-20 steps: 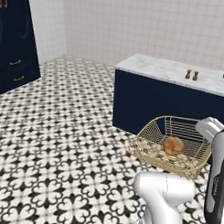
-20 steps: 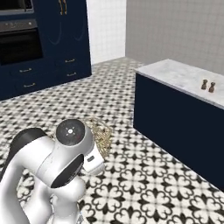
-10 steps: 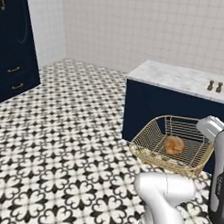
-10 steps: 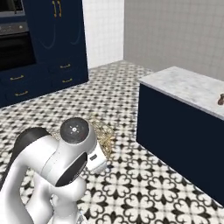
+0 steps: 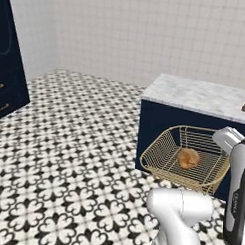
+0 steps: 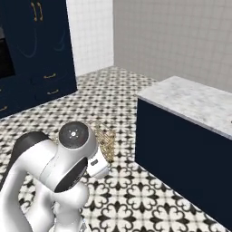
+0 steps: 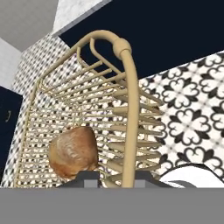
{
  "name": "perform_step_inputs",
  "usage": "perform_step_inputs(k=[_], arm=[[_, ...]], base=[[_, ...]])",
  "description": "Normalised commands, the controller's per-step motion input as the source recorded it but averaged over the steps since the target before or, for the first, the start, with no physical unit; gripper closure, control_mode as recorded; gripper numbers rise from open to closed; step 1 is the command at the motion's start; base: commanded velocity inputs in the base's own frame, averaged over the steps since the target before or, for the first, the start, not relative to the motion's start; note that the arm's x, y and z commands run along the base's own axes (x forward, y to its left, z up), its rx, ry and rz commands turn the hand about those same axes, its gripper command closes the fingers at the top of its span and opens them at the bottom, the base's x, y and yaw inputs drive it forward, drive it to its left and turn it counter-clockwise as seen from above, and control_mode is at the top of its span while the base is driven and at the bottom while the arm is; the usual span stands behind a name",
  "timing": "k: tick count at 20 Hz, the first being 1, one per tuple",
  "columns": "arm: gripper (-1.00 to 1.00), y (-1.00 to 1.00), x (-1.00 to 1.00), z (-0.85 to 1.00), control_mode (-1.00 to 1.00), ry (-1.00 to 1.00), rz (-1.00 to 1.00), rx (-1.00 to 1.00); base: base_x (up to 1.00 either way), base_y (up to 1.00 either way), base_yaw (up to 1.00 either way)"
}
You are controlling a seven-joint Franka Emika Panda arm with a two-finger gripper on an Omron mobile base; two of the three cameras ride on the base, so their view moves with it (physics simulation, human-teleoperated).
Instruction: Open the cabinet, pick up the bread from the cabinet and place it in the basket. Then move the basket to the dining counter.
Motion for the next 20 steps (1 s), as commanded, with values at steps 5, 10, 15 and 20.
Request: perform_step_inputs(k=[5, 10, 15, 20], arm=[[1.00, 0.00, 0.00, 0.00, 1.00, 0.00, 0.00, 0.00], [1.00, 0.00, 0.00, 0.00, 1.00, 0.00, 0.00, 0.00], [1.00, 0.00, 0.00, 0.00, 1.00, 0.00, 0.00, 0.00], [1.00, 0.00, 0.00, 0.00, 1.00, 0.00, 0.00, 0.00]], base=[[1.00, 0.00, -0.25], [0.97, 0.04, -0.31], [0.55, 0.11, -0.52], [0.41, 0.23, -0.50]])
